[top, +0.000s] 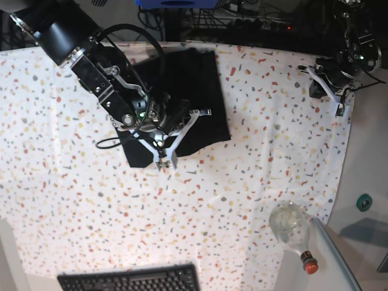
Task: Layout the t-shirt on the table in an organized manner, then fold the t-shirt properly
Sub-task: 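Grasp the bundle's edges with both grippers and square it, then smooth the bundle's edge with the left gripper, sweeping along its side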
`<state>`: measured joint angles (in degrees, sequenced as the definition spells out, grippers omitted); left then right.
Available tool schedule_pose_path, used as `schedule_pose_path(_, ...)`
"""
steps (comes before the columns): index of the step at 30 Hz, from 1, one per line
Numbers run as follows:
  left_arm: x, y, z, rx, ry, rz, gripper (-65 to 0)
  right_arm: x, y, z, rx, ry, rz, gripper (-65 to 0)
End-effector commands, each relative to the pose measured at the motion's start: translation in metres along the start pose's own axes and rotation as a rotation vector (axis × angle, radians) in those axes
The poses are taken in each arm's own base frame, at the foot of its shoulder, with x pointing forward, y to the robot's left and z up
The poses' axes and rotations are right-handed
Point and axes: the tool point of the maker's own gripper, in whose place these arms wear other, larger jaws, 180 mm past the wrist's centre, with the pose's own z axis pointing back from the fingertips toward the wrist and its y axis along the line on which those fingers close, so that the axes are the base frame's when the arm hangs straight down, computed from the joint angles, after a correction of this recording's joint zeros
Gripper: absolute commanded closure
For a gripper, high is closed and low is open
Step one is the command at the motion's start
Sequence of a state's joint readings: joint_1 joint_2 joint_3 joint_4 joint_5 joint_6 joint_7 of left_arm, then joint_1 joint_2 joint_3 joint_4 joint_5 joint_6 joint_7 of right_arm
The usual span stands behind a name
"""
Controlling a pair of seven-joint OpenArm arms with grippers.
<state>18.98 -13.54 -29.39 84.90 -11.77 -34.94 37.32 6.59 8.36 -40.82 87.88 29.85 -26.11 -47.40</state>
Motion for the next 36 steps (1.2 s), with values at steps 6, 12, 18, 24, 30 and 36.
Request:
schedule_pose_path(6, 0.021, -0.051, -0.010, -0.102, -0.061, -0.029, 0.0, -0.021, -0.019, -0.023, -0.063, 0.046, -0.009, 0.0)
schedule_pose_path(12, 0.040, -0.112, -0.012, -0.213, -0.128, -0.024, 0.0, 0.002, -0.030, 0.018, -0.025, -0.047, -0.080, 0.0)
schedule_pose_path(18, 0.059, -0.140, 0.004, -0.369, -0.257, 0.187, -22.7, 0.005, -0.079, 0.037, -0.102, -0.092, -0.156, 0.0)
schedule_pose_path(24, 0.046, -0.156, 0.001, -0.501, -0.257, 0.381, -65.0, -0.002, -0.100, 0.040, -0.144, -0.082, -0.162, 0.0)
schedule_pose_path(30, 0.043, -0.195, -0.027, -0.630, -0.192, 0.376, -65.0, -0.002, -0.100, 0.040, -0.145, -0.082, -0.162, 0.0)
schedule_pose_path(36, 0.040, -0.212, -0.055, -0.648, -0.130, 0.468, -65.0, -0.006, -0.113, 0.043, -0.171, -0.074, -0.150, 0.0)
